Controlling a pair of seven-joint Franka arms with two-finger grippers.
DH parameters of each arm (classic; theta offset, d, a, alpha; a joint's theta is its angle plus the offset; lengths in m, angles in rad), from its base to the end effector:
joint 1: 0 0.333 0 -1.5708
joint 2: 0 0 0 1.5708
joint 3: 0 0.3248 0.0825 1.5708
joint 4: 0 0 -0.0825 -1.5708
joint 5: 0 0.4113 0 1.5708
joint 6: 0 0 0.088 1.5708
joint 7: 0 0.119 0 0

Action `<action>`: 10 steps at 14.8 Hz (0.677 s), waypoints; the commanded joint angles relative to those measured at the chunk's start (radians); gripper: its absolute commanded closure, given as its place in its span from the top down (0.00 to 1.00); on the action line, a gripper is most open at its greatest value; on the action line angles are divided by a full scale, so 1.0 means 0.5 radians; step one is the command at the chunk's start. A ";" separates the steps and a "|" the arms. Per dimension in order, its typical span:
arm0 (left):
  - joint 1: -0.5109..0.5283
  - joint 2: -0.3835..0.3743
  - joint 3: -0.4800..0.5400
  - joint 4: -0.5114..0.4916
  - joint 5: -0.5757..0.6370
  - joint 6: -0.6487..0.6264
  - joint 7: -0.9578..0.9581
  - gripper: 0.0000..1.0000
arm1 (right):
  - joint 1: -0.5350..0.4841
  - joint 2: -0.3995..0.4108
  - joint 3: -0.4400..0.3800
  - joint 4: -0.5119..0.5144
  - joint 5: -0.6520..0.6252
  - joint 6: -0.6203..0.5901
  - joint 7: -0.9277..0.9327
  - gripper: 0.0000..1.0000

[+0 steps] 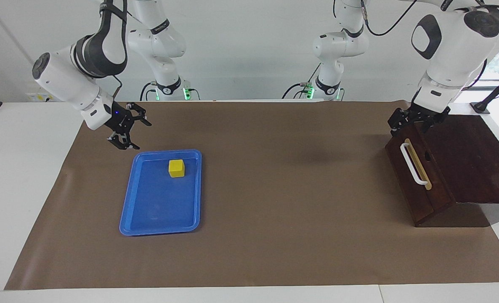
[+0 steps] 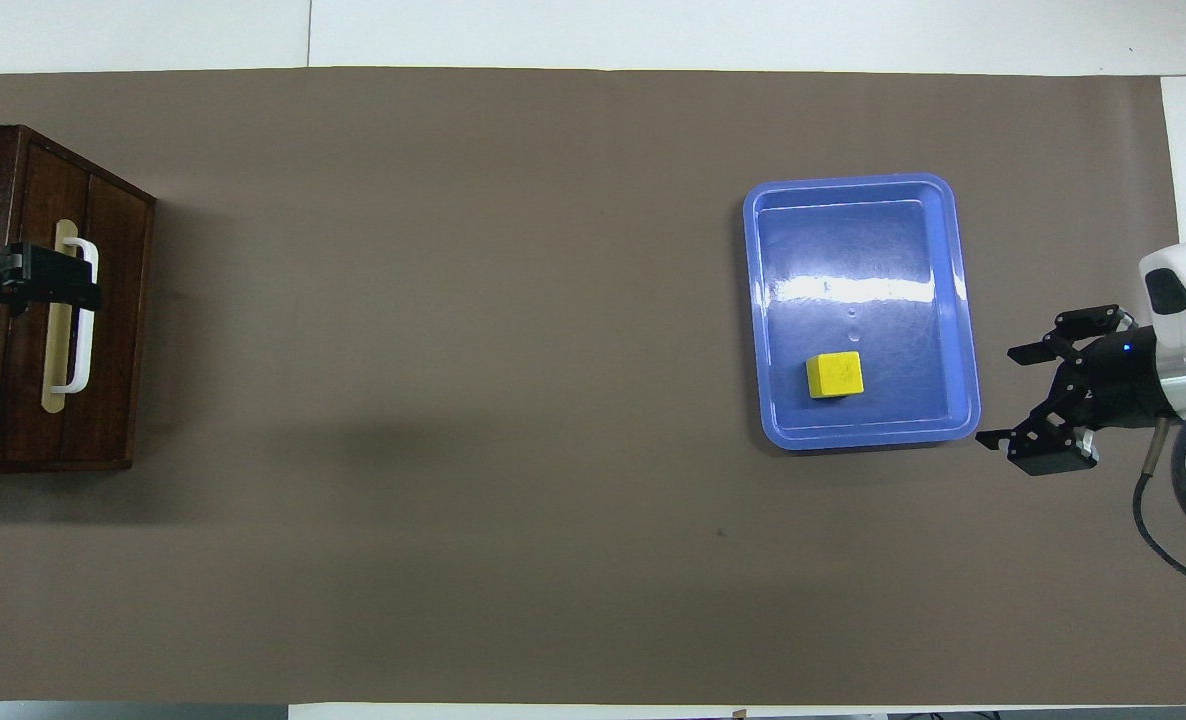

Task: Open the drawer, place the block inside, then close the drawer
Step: 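Move the right gripper toward the yellow block in the blue tray, then lower the right gripper over the block while the left gripper grips the drawer handle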

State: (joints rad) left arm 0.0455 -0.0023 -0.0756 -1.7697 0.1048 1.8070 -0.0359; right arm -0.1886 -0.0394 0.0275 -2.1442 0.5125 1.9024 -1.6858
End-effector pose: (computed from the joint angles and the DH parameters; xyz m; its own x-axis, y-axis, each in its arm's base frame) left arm 0.5940 -0.0080 0.5436 0.9989 -0.0188 0.0420 -0.0145 -0.9947 -0.1013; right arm 0.5331 -0.0449 0.3974 0.2781 0.8510 0.4455 0.9585 -0.2153 -0.1870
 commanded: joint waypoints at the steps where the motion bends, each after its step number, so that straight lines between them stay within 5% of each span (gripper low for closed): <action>1: -0.017 -0.051 0.001 -0.194 0.149 0.184 -0.011 1.00 | -0.013 0.137 0.019 0.012 0.177 0.079 -0.416 1.00; 4: -0.057 -0.002 0.001 -0.347 0.425 0.386 -0.014 1.00 | 0.009 0.213 0.022 0.012 0.269 0.095 -0.570 1.00; 10: -0.005 0.050 0.004 -0.547 0.493 0.665 -0.030 1.00 | -0.006 0.557 0.025 0.140 0.475 0.104 -0.880 1.00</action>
State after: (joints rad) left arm 0.0337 0.0318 -0.0766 -1.9959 0.3185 2.0842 -0.0376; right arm -0.1839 0.1835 0.0337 -2.1226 0.7266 1.9546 -2.0979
